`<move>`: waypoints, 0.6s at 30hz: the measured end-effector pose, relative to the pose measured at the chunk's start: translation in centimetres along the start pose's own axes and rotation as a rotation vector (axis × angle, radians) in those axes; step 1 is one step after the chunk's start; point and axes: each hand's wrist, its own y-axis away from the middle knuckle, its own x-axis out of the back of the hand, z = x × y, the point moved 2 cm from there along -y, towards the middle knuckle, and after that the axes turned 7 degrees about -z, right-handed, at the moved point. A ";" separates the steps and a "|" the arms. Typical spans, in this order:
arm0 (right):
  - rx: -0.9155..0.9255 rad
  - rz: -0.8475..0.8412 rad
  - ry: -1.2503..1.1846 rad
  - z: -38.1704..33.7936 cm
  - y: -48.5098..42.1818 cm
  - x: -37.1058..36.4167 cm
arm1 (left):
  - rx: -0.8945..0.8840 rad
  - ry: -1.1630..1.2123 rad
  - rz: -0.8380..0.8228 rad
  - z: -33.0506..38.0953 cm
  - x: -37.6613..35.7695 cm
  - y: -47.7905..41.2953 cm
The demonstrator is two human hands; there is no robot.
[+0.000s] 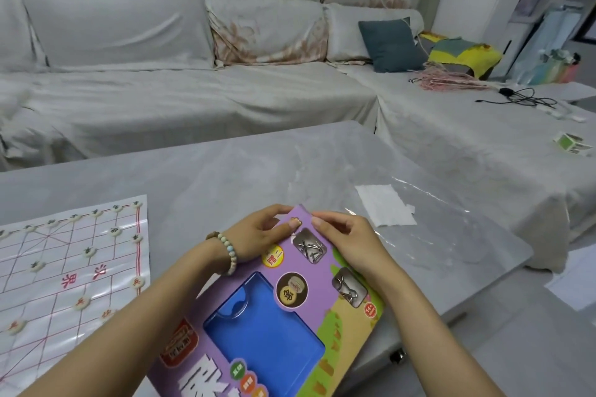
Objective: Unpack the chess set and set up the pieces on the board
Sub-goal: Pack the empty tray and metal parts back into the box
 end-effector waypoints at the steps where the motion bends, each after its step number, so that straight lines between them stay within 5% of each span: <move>1: 0.000 0.001 0.008 -0.1 0.0 -0.2 | -0.001 0.011 0.023 0.0 0.0 0.2; 18: -0.025 -0.212 0.053 -1.9 1.1 -1.3 | -0.050 0.037 0.107 0.4 0.3 2.3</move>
